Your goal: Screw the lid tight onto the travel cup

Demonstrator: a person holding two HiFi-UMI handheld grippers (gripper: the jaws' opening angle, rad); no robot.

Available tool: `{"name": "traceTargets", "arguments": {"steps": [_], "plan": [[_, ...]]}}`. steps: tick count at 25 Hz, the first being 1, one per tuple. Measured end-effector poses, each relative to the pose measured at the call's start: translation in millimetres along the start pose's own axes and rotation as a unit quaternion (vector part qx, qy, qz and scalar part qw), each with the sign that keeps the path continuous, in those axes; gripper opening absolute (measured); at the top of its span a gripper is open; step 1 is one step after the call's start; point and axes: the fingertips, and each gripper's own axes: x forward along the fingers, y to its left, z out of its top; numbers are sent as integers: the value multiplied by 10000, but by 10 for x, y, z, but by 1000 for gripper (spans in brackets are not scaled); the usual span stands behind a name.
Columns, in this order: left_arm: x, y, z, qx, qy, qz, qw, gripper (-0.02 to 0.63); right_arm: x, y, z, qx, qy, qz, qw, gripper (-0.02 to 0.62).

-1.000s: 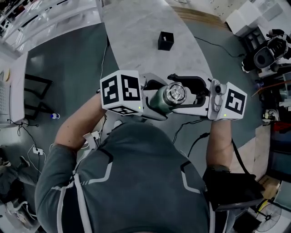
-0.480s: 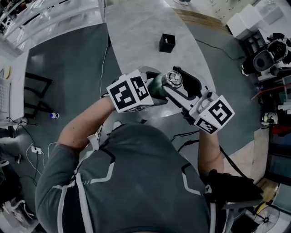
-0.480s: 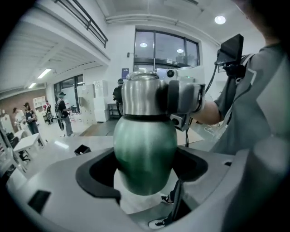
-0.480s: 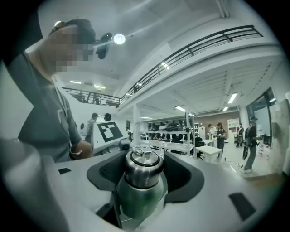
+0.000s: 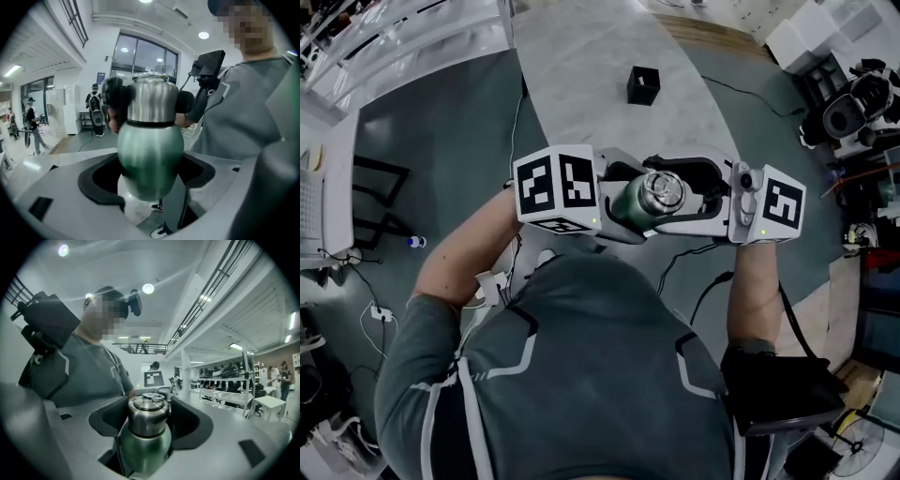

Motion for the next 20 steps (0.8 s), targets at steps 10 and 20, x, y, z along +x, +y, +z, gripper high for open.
{"name": "traceTargets", "arguments": {"steps": [10, 20], "plan": [[-17, 527, -178, -411, 114, 1763, 9834, 374, -99, -502, -154, -54, 6, -2620, 9651, 276], [106, 619, -320, -778, -246, 1502, 9853, 374, -362, -495, -173, 135, -305, -2712, 9619, 287]]}}
